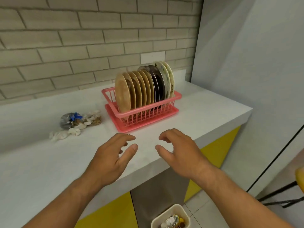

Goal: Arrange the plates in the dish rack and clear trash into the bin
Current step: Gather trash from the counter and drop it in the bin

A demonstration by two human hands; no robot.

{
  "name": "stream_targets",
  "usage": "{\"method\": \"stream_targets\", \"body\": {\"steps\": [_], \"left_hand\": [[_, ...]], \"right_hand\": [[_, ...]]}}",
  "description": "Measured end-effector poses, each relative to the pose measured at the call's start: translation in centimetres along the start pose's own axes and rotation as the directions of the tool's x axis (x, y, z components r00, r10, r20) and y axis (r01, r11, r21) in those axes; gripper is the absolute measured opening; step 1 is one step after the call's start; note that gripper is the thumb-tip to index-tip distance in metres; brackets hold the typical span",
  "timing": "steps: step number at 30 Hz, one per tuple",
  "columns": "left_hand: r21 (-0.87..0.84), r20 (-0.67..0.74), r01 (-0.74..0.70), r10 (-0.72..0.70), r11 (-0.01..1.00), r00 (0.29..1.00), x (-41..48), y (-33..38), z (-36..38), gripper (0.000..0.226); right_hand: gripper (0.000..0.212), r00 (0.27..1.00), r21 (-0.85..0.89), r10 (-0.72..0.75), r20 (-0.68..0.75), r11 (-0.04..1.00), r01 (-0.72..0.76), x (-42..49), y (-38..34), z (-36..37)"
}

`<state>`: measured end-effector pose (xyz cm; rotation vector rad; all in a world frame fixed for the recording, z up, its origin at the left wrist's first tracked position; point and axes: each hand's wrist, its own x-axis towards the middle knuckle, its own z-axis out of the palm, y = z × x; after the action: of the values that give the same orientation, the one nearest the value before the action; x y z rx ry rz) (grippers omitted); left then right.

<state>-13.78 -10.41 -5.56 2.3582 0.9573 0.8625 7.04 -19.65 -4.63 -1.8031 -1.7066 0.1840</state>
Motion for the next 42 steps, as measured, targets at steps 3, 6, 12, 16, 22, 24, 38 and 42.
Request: {"method": "stream_targets", "body": {"steps": [3,6,12,16,22,24,38,42], "left_hand": [[-0.001,-0.002,0.023,-0.023,1.0,1.0,-0.3,-1.0,0.5,0.037],[0.019,-0.012,0.039,-0.038,0.999,0.999,-0.3,-2.3,0.6,0.04],[0.042,-0.027,0.08,-0.079,0.996,0.997,0.6,-5.3,-1.3,0.045],[0.033,-0.017,0.104,-0.103,0.994,0.995,0.9,-8.8,-2.5,0.046],[0.059,0.021,0.148,-0.149,0.987,0.989,1.0,-17.3,-6.7,0.047],[0.116,-0.031,0.177,-0.174,0.977,0.984,1.3,-20.4,-8.6,0.039],[0.58,0.007,0.244,-0.304,0.777,0.953,6.7,-33.2,-12.3,0.032],[0.576,-0.016,0.224,-0.263,0.786,0.965,5.6,-33.2,-11.2,0.027]], "right_hand": [[0.025,0.999,0.021,0.002,0.046,1.0,-0.003,0.9,0.3,1.3],[0.024,0.997,0.046,-0.004,0.076,0.999,0.001,2.4,0.2,3.0],[0.02,0.99,0.07,-0.058,0.125,0.996,0.05,5.2,-1.4,6.1],[0.015,0.99,0.06,-0.066,0.125,0.996,0.059,7.3,-2.7,8.5],[0.017,0.986,0.05,-0.051,0.161,0.998,0.043,11.3,-6.0,14.5],[0.02,0.981,0.038,-0.06,0.184,0.998,0.053,13.1,-7.5,16.5],[0.03,0.943,-0.067,-0.033,0.33,0.996,0.059,19.8,-11.4,24.7],[0.032,0.953,-0.105,-0.109,0.282,0.984,0.144,23.1,-13.0,26.6]]}}
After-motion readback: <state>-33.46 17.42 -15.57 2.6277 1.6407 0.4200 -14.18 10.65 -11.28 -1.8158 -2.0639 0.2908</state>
